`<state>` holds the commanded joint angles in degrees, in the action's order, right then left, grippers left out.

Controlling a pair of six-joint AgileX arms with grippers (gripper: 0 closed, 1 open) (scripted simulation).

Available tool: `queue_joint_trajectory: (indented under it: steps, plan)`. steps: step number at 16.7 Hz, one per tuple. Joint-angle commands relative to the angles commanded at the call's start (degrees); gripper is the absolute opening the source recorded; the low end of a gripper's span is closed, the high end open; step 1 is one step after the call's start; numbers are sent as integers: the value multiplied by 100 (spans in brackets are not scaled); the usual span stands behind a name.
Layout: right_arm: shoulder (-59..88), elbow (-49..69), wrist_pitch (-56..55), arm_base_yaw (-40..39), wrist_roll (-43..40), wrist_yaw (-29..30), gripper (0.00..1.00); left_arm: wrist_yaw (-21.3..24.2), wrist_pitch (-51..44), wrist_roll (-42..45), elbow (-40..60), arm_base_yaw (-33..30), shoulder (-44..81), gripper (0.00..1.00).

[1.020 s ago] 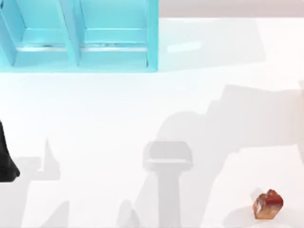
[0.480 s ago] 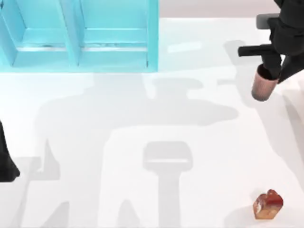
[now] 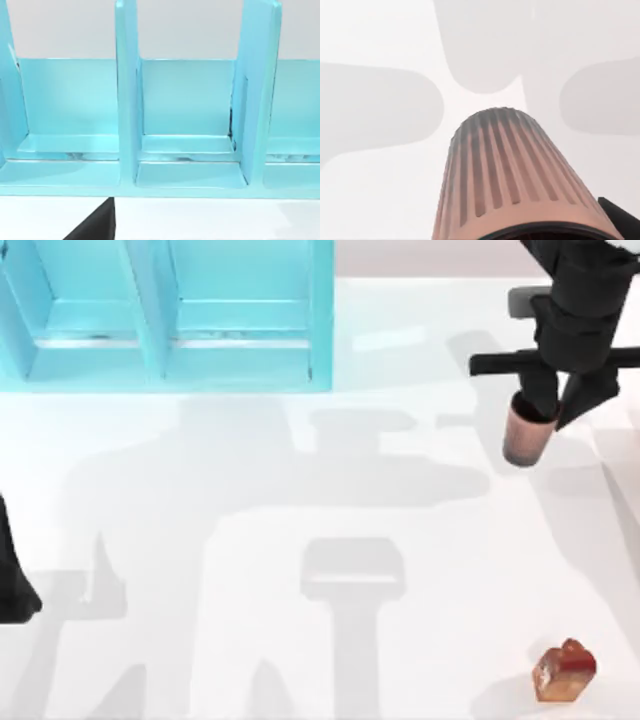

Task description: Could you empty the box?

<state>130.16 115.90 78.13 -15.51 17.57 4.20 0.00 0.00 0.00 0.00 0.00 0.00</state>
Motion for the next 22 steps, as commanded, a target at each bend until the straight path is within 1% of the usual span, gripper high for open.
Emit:
queue_joint_trajectory:
  steps: [7,11,22]
  plan:
    - [103,-788,-905,-43,21,26,0,0,0,0,0,0,0,100]
    - [117,-822,-935,-47,25,27,0,0,0,0,0,0,0,100]
    - [117,-822,-935,-47,25,27,83,0,0,0,0,0,0,100]
